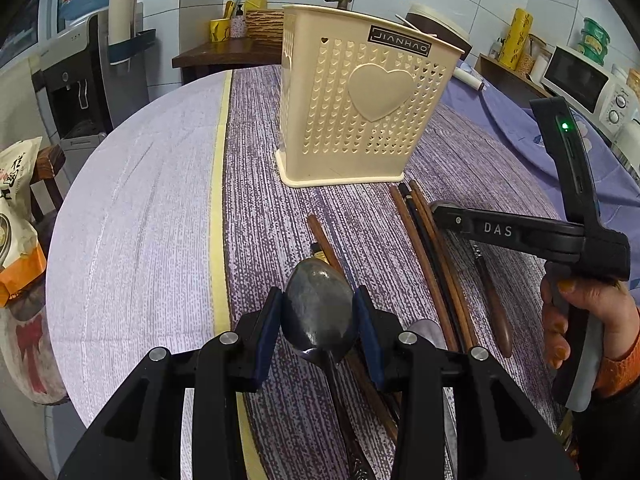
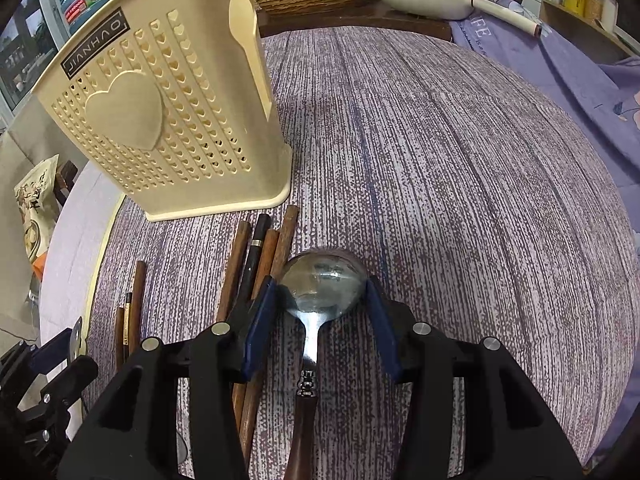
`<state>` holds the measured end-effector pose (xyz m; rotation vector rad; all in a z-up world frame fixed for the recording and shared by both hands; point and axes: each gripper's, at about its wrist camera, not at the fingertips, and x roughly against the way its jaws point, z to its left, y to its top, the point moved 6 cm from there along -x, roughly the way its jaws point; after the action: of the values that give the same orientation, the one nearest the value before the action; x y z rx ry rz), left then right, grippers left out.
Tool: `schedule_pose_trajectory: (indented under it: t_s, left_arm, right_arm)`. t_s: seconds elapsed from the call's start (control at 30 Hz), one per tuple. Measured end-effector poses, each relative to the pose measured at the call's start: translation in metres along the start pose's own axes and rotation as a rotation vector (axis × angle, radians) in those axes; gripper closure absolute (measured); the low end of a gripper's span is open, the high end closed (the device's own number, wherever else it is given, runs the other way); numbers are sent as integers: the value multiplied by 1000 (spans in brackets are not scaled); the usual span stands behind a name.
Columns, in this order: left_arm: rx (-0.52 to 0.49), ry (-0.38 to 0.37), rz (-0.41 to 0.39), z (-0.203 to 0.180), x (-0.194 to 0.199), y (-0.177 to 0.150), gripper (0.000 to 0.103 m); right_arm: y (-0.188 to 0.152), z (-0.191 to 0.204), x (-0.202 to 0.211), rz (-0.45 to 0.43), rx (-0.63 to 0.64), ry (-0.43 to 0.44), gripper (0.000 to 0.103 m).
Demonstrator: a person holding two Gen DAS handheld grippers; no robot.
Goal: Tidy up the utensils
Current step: 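Lift the spoon with the right tool toward the cream utensil holder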
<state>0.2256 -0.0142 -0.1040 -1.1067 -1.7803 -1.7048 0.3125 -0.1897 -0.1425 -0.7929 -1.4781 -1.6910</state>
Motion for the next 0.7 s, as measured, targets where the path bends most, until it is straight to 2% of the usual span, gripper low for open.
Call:
schedule_pose_trajectory:
  t_s: [0.17, 0.4, 0.7]
  left_arm:
    - [4, -10, -28, 0, 7, 5, 66]
    - [-5, -20, -87, -5, 23, 15, 66]
    - [-31, -19, -167, -12, 55, 21, 67]
  right_arm:
    - [6, -3, 17, -76, 6, 34, 57]
    - [8, 0, 63, -231, 30, 83, 57]
    - [-12, 9, 125, -336, 89, 123, 57]
